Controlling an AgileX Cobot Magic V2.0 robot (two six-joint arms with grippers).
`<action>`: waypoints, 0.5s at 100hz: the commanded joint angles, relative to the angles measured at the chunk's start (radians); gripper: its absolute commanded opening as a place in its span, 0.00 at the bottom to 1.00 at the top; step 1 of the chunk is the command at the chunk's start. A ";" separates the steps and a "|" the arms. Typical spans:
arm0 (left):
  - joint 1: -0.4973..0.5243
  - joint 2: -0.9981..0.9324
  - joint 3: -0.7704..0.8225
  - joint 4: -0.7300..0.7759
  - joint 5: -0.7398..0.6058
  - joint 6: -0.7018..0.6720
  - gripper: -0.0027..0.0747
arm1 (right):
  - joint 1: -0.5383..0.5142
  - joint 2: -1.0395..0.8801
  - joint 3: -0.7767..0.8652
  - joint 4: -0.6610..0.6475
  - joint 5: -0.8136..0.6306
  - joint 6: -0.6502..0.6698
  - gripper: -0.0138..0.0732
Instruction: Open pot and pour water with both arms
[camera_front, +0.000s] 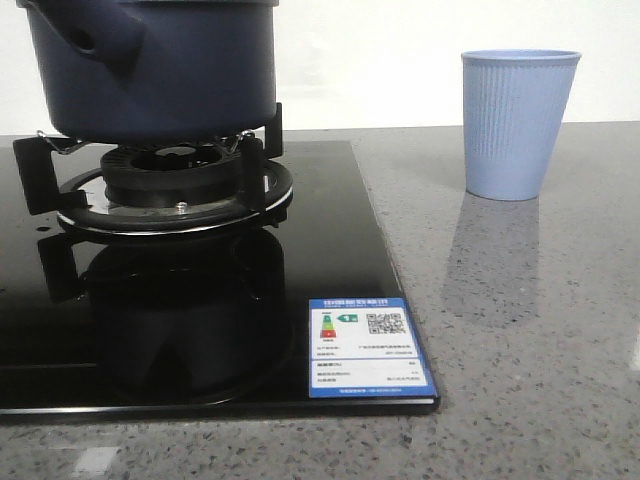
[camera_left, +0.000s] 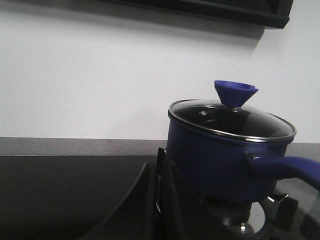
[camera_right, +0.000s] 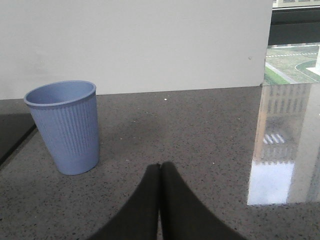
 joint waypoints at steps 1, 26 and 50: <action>0.003 0.006 -0.021 0.101 -0.061 -0.030 0.01 | -0.004 0.005 -0.026 -0.009 -0.054 0.000 0.08; 0.005 -0.032 0.153 0.789 -0.247 -0.782 0.01 | -0.004 0.005 -0.026 -0.009 -0.054 0.000 0.08; 0.050 -0.142 0.270 0.796 -0.227 -0.782 0.01 | -0.004 0.005 -0.026 -0.009 -0.054 0.000 0.08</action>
